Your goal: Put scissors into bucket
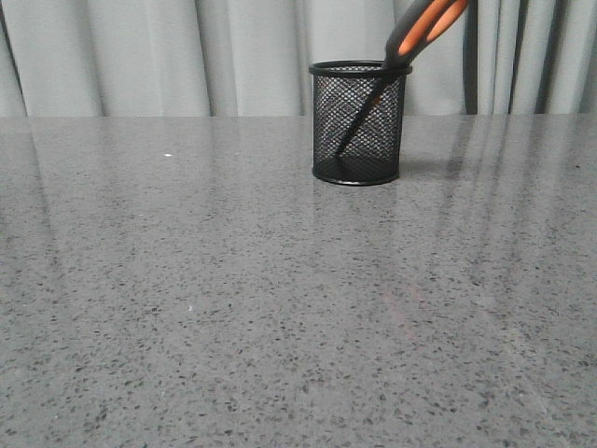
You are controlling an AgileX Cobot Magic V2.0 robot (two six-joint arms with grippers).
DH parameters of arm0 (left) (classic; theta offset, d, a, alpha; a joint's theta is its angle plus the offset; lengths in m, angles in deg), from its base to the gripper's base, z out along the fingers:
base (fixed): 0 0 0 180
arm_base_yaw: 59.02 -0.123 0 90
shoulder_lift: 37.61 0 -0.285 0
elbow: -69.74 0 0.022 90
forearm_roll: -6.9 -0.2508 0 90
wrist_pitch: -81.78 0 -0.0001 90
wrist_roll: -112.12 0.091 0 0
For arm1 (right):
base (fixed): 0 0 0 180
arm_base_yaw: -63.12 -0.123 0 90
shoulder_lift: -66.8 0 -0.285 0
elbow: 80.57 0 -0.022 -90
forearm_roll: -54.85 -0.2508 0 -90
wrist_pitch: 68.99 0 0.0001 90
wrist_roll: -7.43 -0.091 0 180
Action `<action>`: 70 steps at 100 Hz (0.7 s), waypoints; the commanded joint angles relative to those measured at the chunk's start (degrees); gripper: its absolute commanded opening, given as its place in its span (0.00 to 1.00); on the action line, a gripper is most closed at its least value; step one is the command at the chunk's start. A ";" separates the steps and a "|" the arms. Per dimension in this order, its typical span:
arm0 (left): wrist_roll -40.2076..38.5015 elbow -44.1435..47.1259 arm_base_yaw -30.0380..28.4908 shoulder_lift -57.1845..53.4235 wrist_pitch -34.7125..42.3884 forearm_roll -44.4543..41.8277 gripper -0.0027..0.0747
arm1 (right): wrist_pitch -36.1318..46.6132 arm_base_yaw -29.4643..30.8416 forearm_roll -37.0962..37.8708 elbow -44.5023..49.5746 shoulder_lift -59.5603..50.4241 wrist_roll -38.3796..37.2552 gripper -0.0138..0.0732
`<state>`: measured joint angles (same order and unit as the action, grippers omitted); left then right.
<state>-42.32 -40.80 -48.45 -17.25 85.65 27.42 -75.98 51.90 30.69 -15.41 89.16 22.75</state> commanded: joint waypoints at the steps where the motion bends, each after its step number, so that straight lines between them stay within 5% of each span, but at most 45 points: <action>1: -7.12 1.75 -3.49 -4.04 2.78 -4.88 0.01 | 4.28 -0.04 -0.02 -1.56 0.19 0.31 0.08; 10: -15.19 5.85 -6.82 -9.35 1.17 -10.62 0.01 | 4.28 -0.04 -0.02 -1.56 0.19 0.31 0.08; 33: -16.60 9.29 -12.61 -14.31 -5.31 -11.87 0.01 | 4.52 -0.04 -0.02 -1.56 0.19 0.31 0.08; 70: -16.60 9.29 -9.47 -14.21 -4.77 -13.90 0.01 | 4.52 -0.04 -0.02 -1.56 0.19 0.31 0.08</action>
<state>-58.30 -33.10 -58.43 -30.04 76.39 13.48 -75.87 51.90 30.69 -15.39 89.14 22.89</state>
